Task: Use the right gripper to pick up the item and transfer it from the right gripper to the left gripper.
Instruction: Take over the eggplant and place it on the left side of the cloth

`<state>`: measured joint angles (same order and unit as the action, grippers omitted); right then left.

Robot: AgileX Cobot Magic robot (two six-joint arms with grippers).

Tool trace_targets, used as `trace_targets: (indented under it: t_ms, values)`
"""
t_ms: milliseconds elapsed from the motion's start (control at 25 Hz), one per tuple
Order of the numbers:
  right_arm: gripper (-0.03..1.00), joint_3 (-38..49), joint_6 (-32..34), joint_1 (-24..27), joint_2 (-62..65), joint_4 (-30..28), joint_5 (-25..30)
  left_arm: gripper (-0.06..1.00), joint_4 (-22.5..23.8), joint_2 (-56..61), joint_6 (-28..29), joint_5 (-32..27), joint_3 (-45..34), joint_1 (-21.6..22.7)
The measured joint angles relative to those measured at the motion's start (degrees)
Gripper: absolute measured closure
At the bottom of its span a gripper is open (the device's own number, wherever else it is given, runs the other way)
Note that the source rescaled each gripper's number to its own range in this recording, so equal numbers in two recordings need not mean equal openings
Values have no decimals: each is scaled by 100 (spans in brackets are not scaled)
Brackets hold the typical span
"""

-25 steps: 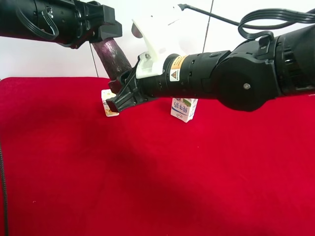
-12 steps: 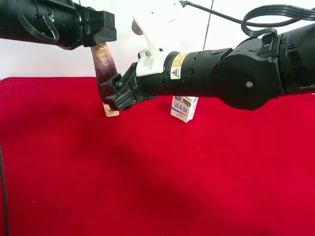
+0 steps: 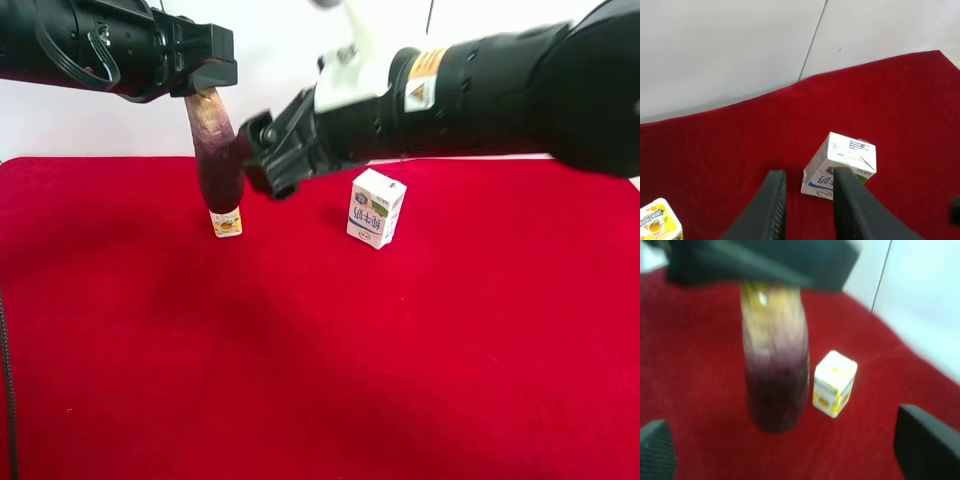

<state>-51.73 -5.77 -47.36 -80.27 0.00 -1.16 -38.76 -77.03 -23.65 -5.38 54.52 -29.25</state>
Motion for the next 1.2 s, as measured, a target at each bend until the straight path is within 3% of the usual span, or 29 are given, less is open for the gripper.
trace_targets:
  t_ms: [480,880,1000,1200]
  values:
    - [23,0,-19,0,145,0,323,94,0,0,0,-34,0,0]
    - [23,0,58,0,1070,0,1768,94,5,0,0,-159,0,0]
    - [24,0,436,0,1483,-420,2302,94,5,0,0,-207,0,0]
    - [24,0,1915,-1,2119,-2229,4145,94,22,0,0,-233,0,0]
